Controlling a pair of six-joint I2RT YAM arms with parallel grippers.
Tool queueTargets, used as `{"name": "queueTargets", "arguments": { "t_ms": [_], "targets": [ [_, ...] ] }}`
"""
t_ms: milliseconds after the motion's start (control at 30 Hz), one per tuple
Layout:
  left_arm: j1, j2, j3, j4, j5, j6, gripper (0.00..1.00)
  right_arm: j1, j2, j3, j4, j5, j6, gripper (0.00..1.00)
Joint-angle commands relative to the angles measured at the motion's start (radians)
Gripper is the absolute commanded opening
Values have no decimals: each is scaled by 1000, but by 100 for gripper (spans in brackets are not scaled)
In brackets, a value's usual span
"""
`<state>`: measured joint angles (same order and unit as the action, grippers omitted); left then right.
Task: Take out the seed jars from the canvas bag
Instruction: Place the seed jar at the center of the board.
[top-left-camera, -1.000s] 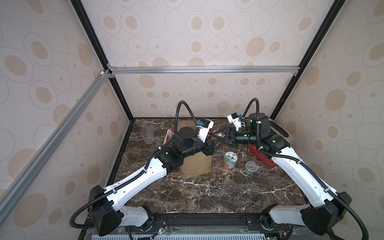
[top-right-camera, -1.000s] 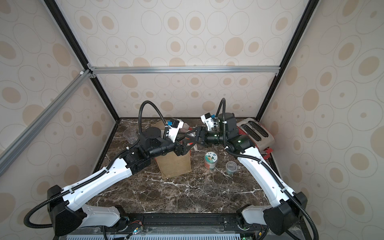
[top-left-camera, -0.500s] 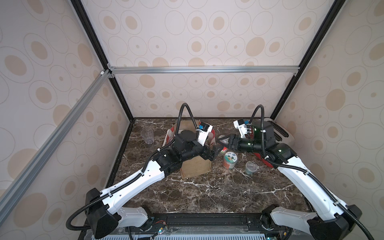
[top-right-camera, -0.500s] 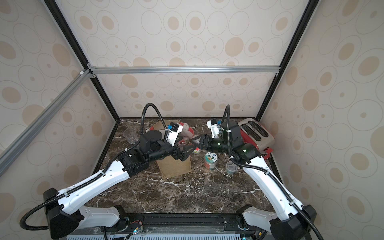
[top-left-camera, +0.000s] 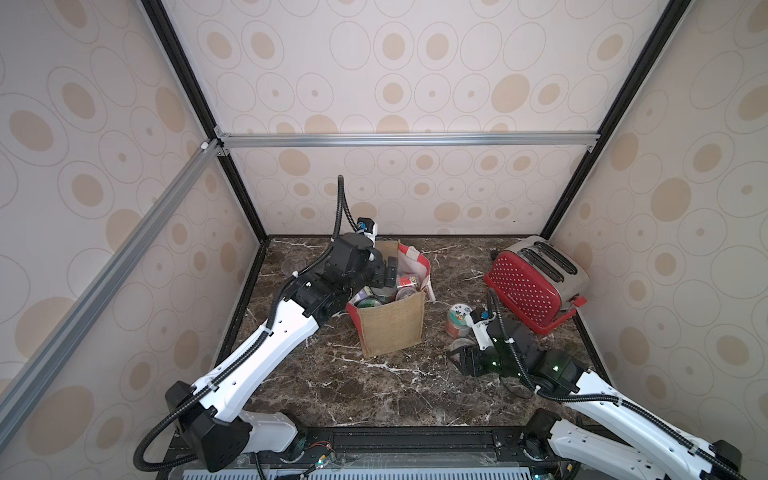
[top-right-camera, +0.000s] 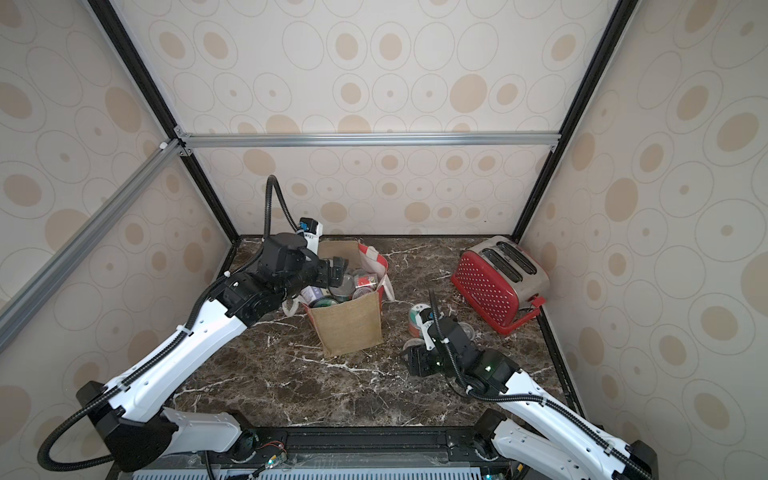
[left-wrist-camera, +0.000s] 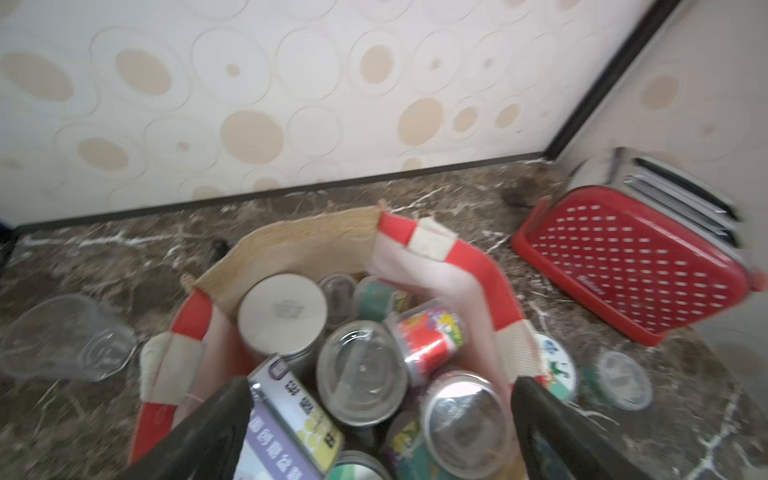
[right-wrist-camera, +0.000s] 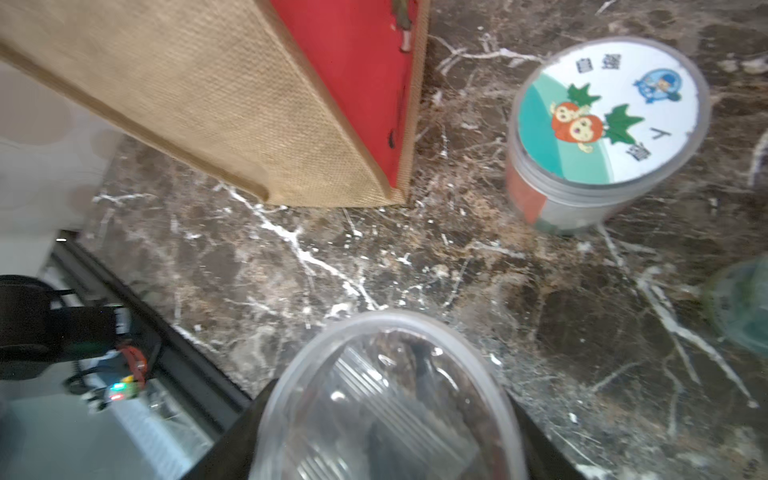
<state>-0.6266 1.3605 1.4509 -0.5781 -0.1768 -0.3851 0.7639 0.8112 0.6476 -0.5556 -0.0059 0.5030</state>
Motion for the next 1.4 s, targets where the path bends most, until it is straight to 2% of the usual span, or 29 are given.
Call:
{"name": "queueTargets", "arguments": {
  "t_ms": [0,100,333,600,867,1100,1367],
  "targets": [
    [47,59,57,-206,-14,-77,96,45,-14,-68,67,212,-1,66],
    [69,95,73,-260,2,-127,89,74,-8,-120,101,300,31,66],
    [82,101,77,-309,-60,-260,92,95,8,-220,204,445,80,66],
    [88,186,152,-445,-164,-435,93,101,69,-279,289,487,88,69],
    [91,303,242,-525,-175,-514,92,111,102,-294,312,503,127,71],
    [89,403,310,-615,-188,-561,92,113,109,-295,300,508,150,91],
    [85,459,351,-633,-161,-583,87,113,57,-244,222,506,145,97]
  ]
}}
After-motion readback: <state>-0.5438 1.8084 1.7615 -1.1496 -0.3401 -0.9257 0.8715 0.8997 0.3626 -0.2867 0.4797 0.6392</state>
